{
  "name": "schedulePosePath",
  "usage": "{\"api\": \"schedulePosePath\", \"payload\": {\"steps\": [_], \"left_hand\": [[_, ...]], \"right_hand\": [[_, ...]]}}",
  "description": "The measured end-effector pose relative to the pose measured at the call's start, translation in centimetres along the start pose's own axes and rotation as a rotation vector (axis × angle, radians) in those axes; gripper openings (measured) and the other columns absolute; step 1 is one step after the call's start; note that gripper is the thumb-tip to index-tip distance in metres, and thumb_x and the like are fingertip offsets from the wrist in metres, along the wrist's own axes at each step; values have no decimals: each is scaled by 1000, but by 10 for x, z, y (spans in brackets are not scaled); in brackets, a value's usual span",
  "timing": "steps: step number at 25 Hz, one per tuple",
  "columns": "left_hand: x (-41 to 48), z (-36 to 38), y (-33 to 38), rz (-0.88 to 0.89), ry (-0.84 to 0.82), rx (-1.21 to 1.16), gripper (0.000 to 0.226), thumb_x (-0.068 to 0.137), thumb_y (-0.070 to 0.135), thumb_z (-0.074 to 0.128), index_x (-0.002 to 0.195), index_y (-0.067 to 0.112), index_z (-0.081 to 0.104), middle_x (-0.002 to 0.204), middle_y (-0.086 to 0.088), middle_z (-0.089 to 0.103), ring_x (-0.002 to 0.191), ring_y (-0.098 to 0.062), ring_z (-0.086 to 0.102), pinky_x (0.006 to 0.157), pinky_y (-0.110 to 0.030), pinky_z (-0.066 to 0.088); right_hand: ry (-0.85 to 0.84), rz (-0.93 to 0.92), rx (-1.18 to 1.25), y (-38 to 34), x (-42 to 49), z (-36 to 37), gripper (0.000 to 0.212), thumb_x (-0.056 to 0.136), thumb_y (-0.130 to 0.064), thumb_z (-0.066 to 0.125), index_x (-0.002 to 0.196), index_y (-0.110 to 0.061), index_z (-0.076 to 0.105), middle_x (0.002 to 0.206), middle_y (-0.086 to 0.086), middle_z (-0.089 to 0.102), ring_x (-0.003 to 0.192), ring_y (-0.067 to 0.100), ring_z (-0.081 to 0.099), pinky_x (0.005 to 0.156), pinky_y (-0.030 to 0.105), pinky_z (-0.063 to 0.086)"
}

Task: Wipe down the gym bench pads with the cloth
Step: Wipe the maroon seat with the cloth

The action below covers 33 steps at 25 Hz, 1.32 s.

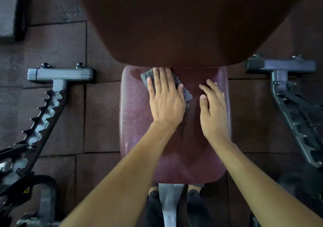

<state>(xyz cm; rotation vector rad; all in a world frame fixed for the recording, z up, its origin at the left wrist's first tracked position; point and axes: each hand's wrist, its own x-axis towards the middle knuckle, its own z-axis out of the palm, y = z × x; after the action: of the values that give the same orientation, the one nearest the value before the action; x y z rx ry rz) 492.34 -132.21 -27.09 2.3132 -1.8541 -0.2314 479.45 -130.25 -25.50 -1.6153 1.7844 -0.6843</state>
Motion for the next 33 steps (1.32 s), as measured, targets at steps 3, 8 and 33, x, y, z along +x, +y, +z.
{"api": "schedulePosePath", "payload": {"steps": [3, 8, 33], "left_hand": [[20, -7, -34, 85, -20, 6, 61, 102, 38, 28, 150, 0, 30, 156, -19, 33, 148, -32, 25, 124, -46, 12], [15, -19, -67, -8, -55, 28, 63, 104, 37, 26, 155, 1, 15, 163, -17, 15, 152, -27, 9, 124, -40, 0], [-186, -15, -65, 167, -99, 19, 58, 105, 33, 24, 155, 5, 20, 164, -10, 15, 152, -24, 9, 123, -48, 13]], "right_hand": [[11, -32, -60, 3, -2, 2, 37, 106, -20, 38, 139, -16, 54, 155, -3, 39, 149, 11, 23, 122, 21, 2], [11, -65, -148, 4, -2, 4, 37, 105, -21, 40, 141, -16, 51, 156, -2, 37, 150, 12, 21, 121, 22, 1], [14, -63, -207, -6, -30, 2, 38, 102, -22, 47, 139, -14, 50, 156, 1, 37, 152, 18, 16, 123, 38, 0]]}}
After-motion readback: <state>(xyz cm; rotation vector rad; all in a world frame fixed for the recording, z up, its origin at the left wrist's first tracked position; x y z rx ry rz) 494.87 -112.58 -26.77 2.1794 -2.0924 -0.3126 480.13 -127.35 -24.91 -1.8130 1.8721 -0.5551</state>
